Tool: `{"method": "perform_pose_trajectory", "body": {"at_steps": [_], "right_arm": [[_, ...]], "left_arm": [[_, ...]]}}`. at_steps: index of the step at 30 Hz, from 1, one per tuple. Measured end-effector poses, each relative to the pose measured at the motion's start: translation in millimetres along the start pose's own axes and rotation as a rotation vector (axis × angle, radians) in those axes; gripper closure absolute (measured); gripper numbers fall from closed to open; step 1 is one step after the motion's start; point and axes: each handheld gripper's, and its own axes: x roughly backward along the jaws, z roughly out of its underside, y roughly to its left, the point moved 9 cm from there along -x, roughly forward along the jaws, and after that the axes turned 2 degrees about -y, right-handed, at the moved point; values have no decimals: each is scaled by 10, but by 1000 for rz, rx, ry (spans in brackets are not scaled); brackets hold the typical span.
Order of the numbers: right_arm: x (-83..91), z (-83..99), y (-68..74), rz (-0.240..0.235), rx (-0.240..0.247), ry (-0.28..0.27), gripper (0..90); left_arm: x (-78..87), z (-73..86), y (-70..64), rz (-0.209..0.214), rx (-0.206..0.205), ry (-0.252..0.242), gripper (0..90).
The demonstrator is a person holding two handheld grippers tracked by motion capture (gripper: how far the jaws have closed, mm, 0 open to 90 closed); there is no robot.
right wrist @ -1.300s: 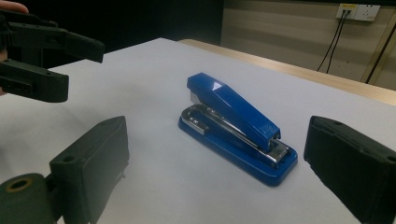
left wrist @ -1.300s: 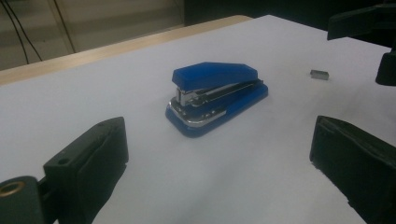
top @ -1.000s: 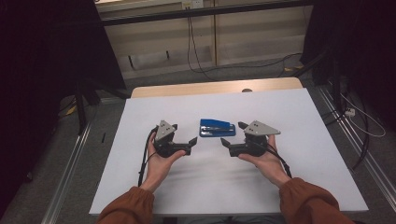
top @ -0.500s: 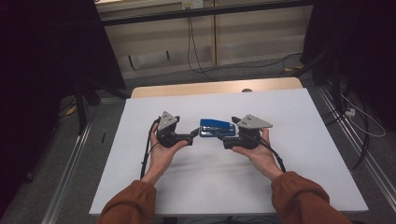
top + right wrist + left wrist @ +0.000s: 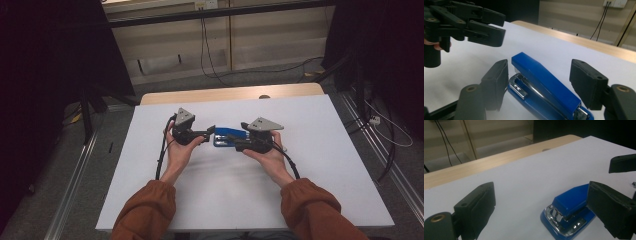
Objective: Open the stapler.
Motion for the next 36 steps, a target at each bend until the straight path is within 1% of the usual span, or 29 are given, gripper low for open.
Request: {"method": "perform_pose_trajectory", "body": {"at_steps": [1, 2, 3, 4, 5, 6, 7, 8, 9, 10, 11, 13, 15, 16, 17, 19, 20, 22, 24, 25, 26, 28, 29, 30, 31, 32, 33, 34, 36], "right_arm": [[-14, 15, 6, -12, -9, 5, 377], [-31, 33, 7, -15, -8, 11, 398], [-52, 59, 7, -17, -7, 26, 417], [-68, 74, 13, -25, -17, 33, 439], [-78, 84, 23, -34, -23, 37, 489], [-81, 90, 30, -39, -19, 40, 535], [-87, 99, 38, -45, -12, 45, 564], [-93, 108, 50, -57, -13, 51, 641], [-95, 110, 61, -67, -12, 50, 714], [-97, 106, 70, -72, -14, 47, 730], [-103, 103, 72, -72, -5, 46, 775], [-109, 92, 93, -80, -2, 41, 832], [-119, 89, 111, -94, 2, 42, 883], [-127, 93, 124, -106, -3, 49, 900], [-135, 97, 128, -113, -9, 52, 900], [-154, 117, 119, -111, 1, 69, 900], [-161, 123, 120, -111, -2, 75, 900], [-175, 131, 114, -109, 11, 83, 900], [-182, 139, 119, -106, 16, 96, 900], [-190, 143, 119, -105, 25, 102, 900], [-196, 148, 118, -104, 27, 109, 900], [-208, 155, 119, -104, 27, 120, 900], [-218, 161, 118, -104, 35, 127, 900], [-226, 164, 119, -105, 37, 133, 900], [-234, 169, 123, -106, 38, 140, 900], [-242, 172, 125, -106, 45, 147, 900], [-251, 174, 127, -106, 51, 150, 900], [-258, 180, 136, -112, 46, 156, 900], [-266, 184, 138, -113, 47, 158, 900]], "left_arm": [[3, 17, 8, -2, -6, 15, 87], [12, 32, 9, 1, -9, 24, 84], [15, 41, 9, 6, -3, 27, 82], [17, 56, 15, 9, -1, 36, 82], [17, 69, 20, 7, 0, 43, 82], [14, 85, 37, -1, -8, 51, 82], [4, 104, 46, -1, -8, 58, 78], [-7, 114, 49, -6, -1, 59, 75], [-7, 126, 54, -7, -6, 69, 72], [-7, 126, 54, -7, -6, 69, 72], [-13, 141, 51, -7, -15, 74, 68], [-14, 144, 58, -12, -36, 76, 62], [-28, 158, 57, -7, -33, 77, 63], [-40, 180, 60, -13, -30, 88, 63], [-55, 197, 55, -11, -29, 94, 63], [-62, 222, 49, -5, -32, 107, 70], [-61, 219, 44, -3, -29, 104, 93], [-49, 211, 49, 2, -17, 102, 149], [-33, 205, 65, 1, -5, 98, 176], [-17, 202, 65, 12, 3, 97, 210], [-5, 191, 70, 18, 7, 87, 263], [17, 198, 81, 18, 5, 97, 328], [17, 207, 72, 24, 9, 99, 369], [20, 224, 70, 28, -4, 110, 421], [12, 240, 62, 26, -4, 116, 478], [6, 256, 50, 34, -10, 128, 516], [1, 260, 32, 47, -8, 131, 543], [1, 260, 32, 47, -8, 131, 569], [2, 247, 13, 52, -11, 126, 671]]}}
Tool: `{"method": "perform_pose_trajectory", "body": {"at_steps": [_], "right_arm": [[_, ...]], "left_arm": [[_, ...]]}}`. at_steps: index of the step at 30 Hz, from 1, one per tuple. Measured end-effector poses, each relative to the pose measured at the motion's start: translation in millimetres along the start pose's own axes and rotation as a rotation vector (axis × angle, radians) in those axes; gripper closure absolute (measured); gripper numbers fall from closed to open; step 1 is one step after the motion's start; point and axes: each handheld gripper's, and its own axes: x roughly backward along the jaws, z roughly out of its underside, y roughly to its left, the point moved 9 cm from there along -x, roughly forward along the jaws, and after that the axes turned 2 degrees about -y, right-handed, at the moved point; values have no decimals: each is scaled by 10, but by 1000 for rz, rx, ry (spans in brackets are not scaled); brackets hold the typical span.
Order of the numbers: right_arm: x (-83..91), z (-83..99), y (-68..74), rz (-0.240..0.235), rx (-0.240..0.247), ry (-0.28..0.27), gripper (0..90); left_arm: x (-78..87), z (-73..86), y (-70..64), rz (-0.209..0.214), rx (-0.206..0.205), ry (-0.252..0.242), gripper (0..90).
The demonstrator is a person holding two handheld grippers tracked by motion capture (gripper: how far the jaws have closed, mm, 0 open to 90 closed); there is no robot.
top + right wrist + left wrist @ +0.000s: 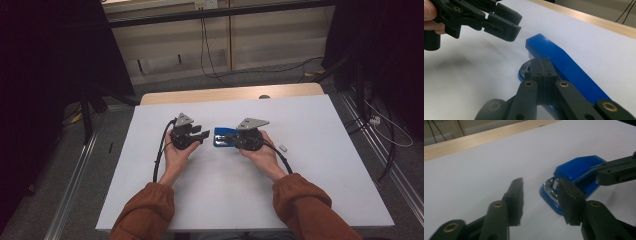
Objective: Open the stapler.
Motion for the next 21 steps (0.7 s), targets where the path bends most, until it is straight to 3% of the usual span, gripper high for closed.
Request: {"method": "perform_pose_trajectory", "body": {"at_steps": [1, 3, 6, 12, 21], "right_arm": [[-9, 4, 1, 1, -1, 4, 900], [-35, 17, 6, -4, 7, 26, 900], [-50, 29, 11, -5, 5, 42, 900], [-129, 125, -9, -1, 20, 102, 900], [-126, 162, -40, 16, 18, 132, 900]], "left_arm": [[1, -4, -12, 6, -8, -2, 671], [-17, 12, -51, 22, -33, 11, 812], [-49, 33, -90, 32, -41, 24, 896], [-119, 90, -119, 47, -37, 55, 900], [-169, 121, -120, 49, -25, 64, 900]]}}
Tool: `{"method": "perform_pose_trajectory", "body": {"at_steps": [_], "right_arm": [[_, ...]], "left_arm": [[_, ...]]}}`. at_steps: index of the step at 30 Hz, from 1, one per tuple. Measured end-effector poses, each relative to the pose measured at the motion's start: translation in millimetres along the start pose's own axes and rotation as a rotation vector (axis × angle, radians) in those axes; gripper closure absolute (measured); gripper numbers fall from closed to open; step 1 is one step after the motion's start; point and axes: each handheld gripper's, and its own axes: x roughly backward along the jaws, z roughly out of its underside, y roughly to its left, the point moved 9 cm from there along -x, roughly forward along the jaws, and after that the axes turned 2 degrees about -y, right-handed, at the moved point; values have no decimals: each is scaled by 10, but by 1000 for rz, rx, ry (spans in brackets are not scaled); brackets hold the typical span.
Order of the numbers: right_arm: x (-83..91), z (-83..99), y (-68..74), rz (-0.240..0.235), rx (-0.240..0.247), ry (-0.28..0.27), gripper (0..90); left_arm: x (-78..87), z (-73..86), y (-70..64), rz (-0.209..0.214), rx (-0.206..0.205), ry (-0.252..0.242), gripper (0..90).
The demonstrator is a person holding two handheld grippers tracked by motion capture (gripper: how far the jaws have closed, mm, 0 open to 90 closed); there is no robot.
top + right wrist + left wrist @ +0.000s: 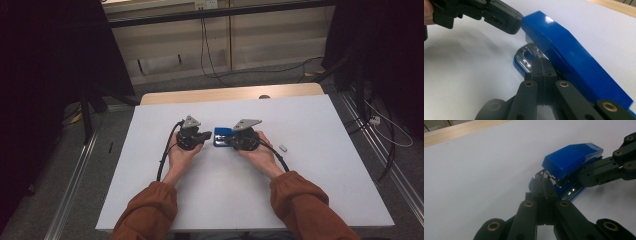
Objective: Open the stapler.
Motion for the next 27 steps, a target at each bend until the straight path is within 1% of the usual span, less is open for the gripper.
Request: {"method": "perform_pose_trajectory", "body": {"at_steps": [4, 6, 7, 8, 12, 15, 16, 17, 18, 21, 22, 23, 24, 27], "right_arm": [[8, 53, -49, 12, -8, 25, 900], [8, 55, -50, 12, -3, 27, 900], [6, 56, -47, 12, -6, 26, 900], [2, 54, -42, 13, -3, 24, 900], [-8, 52, -33, 18, 3, 22, 900], [-9, 53, -31, 19, -3, 22, 900], [-9, 54, -31, 19, -3, 22, 900], [-9, 54, -31, 19, -6, 21, 900], [-9, 55, -30, 20, -8, 20, 900], [-9, 55, -31, 20, -10, 19, 900], [-9, 55, -30, 20, -12, 20, 900], [-9, 55, -30, 20, -12, 20, 900], [-9, 56, -29, 21, -11, 19, 900], [-9, 56, -29, 23, -13, 20, 900]], "left_arm": [[-30, 1, -21, -4, -9, 4, 900], [-39, 2, -13, -8, 3, 0, 900], [-39, 2, -13, -8, 3, 0, 900], [-45, 8, -12, -6, 17, 2, 900], [-50, 16, -13, -9, 3, 8, 900], [-56, 18, -22, -12, -8, 11, 900], [-62, 12, -42, -19, -16, 12, 900], [-67, 1, -64, -13, -13, 8, 900], [-67, -5, -69, -23, -24, 14, 900], [-72, -2, -69, -21, -16, 13, 900], [-76, 1, -62, -11, -10, 10, 900], [-76, 1, -62, -11, -10, 10, 900], [-72, 0, -60, -15, -20, 11, 900], [-73, 0, -65, -14, -19, 11, 900]]}}
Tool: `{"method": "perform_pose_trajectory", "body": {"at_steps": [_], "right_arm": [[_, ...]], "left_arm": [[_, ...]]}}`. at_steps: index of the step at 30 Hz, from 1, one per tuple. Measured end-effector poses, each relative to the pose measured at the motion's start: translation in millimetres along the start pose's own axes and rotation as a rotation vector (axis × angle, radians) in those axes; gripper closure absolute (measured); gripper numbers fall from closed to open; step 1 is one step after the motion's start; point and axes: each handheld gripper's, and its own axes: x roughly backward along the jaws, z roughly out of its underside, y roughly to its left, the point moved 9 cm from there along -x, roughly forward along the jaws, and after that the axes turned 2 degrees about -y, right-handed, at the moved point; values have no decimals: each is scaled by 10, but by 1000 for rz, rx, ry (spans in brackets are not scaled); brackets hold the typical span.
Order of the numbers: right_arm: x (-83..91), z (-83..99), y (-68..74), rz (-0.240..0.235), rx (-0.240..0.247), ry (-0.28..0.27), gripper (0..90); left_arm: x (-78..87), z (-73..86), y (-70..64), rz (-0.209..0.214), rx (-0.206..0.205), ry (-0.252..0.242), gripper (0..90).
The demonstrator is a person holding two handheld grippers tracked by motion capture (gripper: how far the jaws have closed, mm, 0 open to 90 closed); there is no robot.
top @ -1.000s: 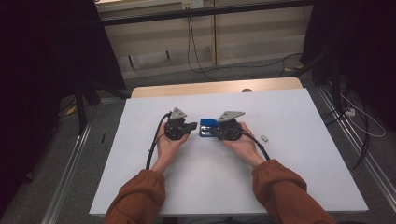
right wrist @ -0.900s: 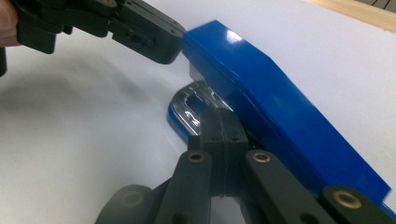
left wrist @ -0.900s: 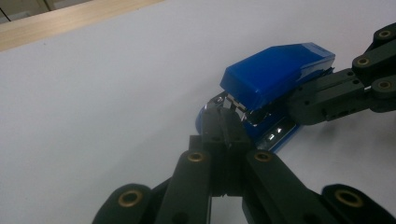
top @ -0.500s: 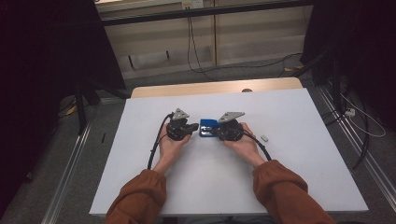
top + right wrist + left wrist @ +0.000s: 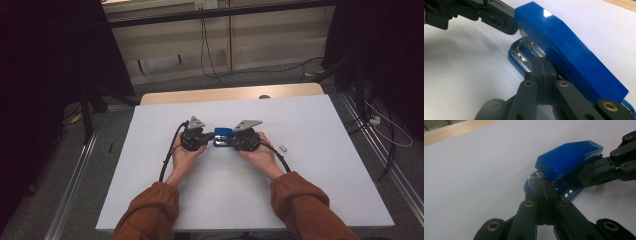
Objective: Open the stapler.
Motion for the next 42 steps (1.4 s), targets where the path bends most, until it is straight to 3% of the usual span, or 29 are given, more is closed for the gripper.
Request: {"method": "perform_pose_trajectory", "body": {"at_steps": [3, 10, 12, 16, 36, 42], "right_arm": [[0, 0, 2, 2, 1, 1, 900], [0, 0, 2, 4, 3, 0, 900], [0, 3, 25, -18, -10, -2, 900], [0, -1, 42, 4, 19, 6, 900], [10, 4, 35, -4, -1, 9, 900], [-1, -4, 26, 24, 28, 3, 900]], "left_arm": [[2, -2, -4, 3, 15, -2, 900], [20, -24, -15, 3, 6, -7, 900], [20, -29, -22, 6, 7, -10, 900], [22, -43, -21, 10, 17, -22, 900], [62, -184, -40, 19, 15, -66, 900], [59, -200, -40, 16, 14, -70, 900]]}}
